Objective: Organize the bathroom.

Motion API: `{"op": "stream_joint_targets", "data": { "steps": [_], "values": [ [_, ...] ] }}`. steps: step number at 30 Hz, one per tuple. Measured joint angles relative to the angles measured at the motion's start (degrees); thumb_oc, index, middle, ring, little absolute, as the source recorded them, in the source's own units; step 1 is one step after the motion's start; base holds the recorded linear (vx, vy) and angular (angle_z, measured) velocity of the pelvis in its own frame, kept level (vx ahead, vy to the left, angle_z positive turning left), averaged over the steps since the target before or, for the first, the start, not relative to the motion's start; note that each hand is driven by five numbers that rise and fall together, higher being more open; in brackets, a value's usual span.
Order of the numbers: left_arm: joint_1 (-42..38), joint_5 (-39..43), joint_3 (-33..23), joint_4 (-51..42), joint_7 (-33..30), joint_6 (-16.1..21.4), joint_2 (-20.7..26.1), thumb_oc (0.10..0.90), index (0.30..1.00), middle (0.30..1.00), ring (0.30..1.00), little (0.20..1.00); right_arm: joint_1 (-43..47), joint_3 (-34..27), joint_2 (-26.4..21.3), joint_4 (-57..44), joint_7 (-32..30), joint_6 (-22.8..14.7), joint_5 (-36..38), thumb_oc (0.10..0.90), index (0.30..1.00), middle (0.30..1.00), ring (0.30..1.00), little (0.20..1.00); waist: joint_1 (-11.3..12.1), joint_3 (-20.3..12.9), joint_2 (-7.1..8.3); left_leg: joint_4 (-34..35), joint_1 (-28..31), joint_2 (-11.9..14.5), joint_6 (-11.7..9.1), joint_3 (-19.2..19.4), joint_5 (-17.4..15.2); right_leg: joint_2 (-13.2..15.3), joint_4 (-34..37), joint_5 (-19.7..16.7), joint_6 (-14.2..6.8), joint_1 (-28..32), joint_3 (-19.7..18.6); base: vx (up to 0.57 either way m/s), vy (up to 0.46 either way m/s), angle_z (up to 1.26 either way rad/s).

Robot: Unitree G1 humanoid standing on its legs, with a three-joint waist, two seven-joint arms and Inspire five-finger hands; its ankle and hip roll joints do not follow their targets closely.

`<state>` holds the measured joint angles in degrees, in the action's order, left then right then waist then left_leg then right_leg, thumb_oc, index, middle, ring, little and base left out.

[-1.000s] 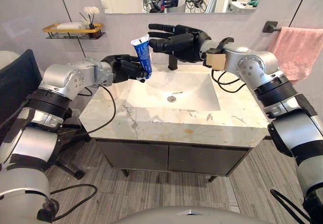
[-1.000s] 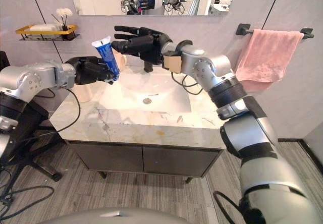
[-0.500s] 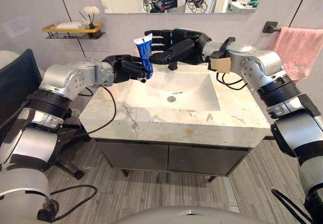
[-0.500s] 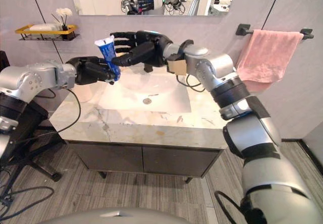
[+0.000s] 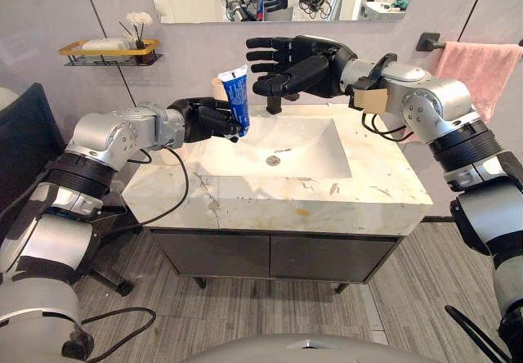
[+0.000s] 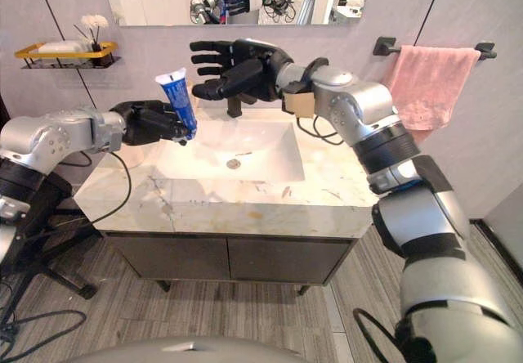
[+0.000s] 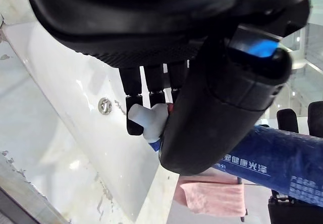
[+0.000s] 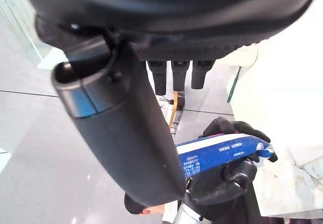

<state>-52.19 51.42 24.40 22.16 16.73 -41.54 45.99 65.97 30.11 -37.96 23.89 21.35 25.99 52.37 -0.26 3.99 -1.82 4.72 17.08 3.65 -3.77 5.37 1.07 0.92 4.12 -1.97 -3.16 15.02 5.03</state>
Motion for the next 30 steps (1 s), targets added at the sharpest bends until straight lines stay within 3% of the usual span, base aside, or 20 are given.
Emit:
{"op": "stream_joint_targets", "data": {
  "steps": [4, 11, 16, 30],
  "values": [
    [0.00, -0.01, 0.00, 0.01, -0.26, 0.00, -0.21, 0.400, 0.300, 0.300, 0.300, 0.300, 0.01, 0.00, 0.80, 0.00, -0.80, -0.39, 0.96, 0.800, 0.900, 0.900, 0.900, 0.900, 0.09, -0.02, -0.03, 0.00, 0.03, -0.02, 0.00, 0.07, 0.00, 0.01, 0.00, 0.00, 0.00, 0.03, -0.08, 0.00, 0.000, 0.00],
    [-0.01, 0.24, 0.01, -0.12, -1.65, 0.07, -0.62, 0.400, 0.300, 0.300, 0.300, 0.300, 0.00, 0.97, 6.93, -0.45, -1.96, -0.23, 2.36, 0.800, 0.900, 0.900, 0.900, 0.900, 0.34, -0.05, -0.09, -0.19, -0.01, 0.01, 0.00, -0.04, 0.00, 0.02, -0.03, 0.02, 0.01, 0.08, 0.12, 0.00, 0.000, 0.00],
    [0.00, 0.25, 0.03, -0.12, -1.87, 0.14, -1.19, 0.400, 0.300, 0.300, 0.300, 0.300, -0.04, 2.28, 7.39, -1.07, -1.98, 1.34, 2.33, 0.800, 0.900, 0.900, 0.900, 0.900, 1.02, -0.05, -0.09, -0.29, -0.07, 0.00, 0.00, -0.14, 0.00, 0.04, -0.10, 0.02, 0.00, 0.04, 0.19, 0.00, 0.000, 0.00],
    [0.00, 0.21, 0.05, -0.12, -2.32, 0.69, -1.13, 0.400, 0.300, 0.300, 0.300, 0.300, -0.03, 2.43, 6.38, -1.06, -2.12, 1.32, 1.93, 0.800, 0.900, 0.900, 0.900, 0.900, 1.49, -0.06, -0.08, -0.32, -0.09, -0.02, 0.00, -0.14, 0.00, 0.07, -0.14, 0.01, 0.01, 0.03, 0.20, 0.00, 0.000, 0.00]
  ]
}}
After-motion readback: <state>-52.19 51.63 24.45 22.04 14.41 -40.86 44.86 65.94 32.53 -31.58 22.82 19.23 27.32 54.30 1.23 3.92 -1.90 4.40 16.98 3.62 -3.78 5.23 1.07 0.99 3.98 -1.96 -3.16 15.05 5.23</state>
